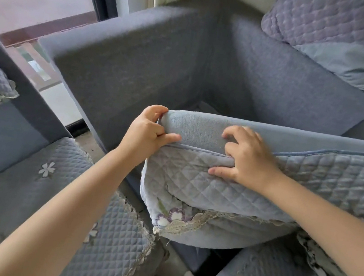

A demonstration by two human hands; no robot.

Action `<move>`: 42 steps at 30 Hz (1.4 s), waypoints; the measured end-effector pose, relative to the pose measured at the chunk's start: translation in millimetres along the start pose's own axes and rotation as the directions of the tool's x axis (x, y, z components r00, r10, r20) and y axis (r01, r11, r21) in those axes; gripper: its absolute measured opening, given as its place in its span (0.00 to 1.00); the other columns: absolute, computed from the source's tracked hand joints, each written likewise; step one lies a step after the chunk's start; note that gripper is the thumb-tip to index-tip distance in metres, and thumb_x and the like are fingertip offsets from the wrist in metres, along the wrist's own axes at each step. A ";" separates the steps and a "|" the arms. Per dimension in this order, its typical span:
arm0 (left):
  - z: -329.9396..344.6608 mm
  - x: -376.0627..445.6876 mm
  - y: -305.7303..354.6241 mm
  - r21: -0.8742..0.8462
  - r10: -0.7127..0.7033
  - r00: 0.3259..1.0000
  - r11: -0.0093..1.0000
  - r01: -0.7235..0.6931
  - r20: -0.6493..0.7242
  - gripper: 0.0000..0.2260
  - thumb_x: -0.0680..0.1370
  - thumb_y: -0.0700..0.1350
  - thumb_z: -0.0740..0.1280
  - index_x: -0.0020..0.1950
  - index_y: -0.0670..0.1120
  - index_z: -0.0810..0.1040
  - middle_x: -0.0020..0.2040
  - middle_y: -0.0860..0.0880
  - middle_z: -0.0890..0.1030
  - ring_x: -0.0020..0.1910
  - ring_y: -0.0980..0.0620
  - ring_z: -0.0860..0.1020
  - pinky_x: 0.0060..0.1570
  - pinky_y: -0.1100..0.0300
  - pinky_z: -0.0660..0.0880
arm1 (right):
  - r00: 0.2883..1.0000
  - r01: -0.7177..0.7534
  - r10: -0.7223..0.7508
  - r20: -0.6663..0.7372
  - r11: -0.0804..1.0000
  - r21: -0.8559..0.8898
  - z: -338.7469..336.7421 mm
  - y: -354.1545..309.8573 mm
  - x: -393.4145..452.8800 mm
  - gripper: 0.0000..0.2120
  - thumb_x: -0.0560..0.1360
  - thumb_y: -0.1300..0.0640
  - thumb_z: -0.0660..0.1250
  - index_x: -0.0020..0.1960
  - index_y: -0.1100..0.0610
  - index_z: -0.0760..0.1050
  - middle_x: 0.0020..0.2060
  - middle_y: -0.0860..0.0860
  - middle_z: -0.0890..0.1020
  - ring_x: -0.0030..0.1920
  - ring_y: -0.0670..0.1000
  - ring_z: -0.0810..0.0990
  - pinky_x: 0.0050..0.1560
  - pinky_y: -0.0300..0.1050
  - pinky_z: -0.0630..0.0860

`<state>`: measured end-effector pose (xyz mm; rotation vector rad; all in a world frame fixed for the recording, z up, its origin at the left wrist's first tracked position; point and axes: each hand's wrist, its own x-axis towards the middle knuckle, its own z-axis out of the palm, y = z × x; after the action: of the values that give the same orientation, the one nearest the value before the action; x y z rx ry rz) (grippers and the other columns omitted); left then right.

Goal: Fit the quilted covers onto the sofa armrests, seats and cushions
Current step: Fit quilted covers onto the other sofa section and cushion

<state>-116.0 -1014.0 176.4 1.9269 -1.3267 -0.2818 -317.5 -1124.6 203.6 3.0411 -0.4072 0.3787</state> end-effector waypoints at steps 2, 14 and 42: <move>-0.7 0.6 -3.0 0.049 0.078 0.996 0.996 -0.079 0.032 0.26 0.67 0.55 0.69 0.26 0.31 0.77 0.57 0.41 0.77 0.49 0.51 0.76 0.48 0.69 0.65 | 0.996 -0.085 0.083 0.029 0.995 0.059 -5.3 -3.6 6.5 0.24 0.63 0.36 0.67 0.29 0.58 0.67 0.29 0.50 0.72 0.33 0.54 0.75 0.30 0.39 0.66; 1.1 -29.1 10.2 -0.090 0.065 0.996 0.994 -0.060 0.062 0.31 0.69 0.60 0.52 0.27 0.31 0.71 0.39 0.43 0.79 0.33 0.50 0.74 0.37 0.57 0.68 | 0.965 -0.049 0.108 -0.241 0.970 0.239 -18.9 6.3 40.5 0.26 0.61 0.35 0.63 0.26 0.53 0.54 0.20 0.43 0.56 0.24 0.50 0.60 0.26 0.32 0.49; -13.4 -5.6 0.8 -0.234 -0.056 0.959 0.964 0.125 0.279 0.16 0.77 0.48 0.61 0.28 0.49 0.72 0.36 0.52 0.73 0.32 0.65 0.74 0.39 0.74 0.69 | 0.834 -0.164 0.157 -0.529 0.986 0.033 36.3 32.5 37.9 0.33 0.79 0.47 0.50 0.18 0.60 0.63 0.15 0.53 0.64 0.15 0.54 0.64 0.32 0.26 0.46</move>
<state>-111.4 -1003.0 184.7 1.7813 -1.3039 -0.7468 -282.1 -1168.4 178.4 2.7200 -0.6139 1.1814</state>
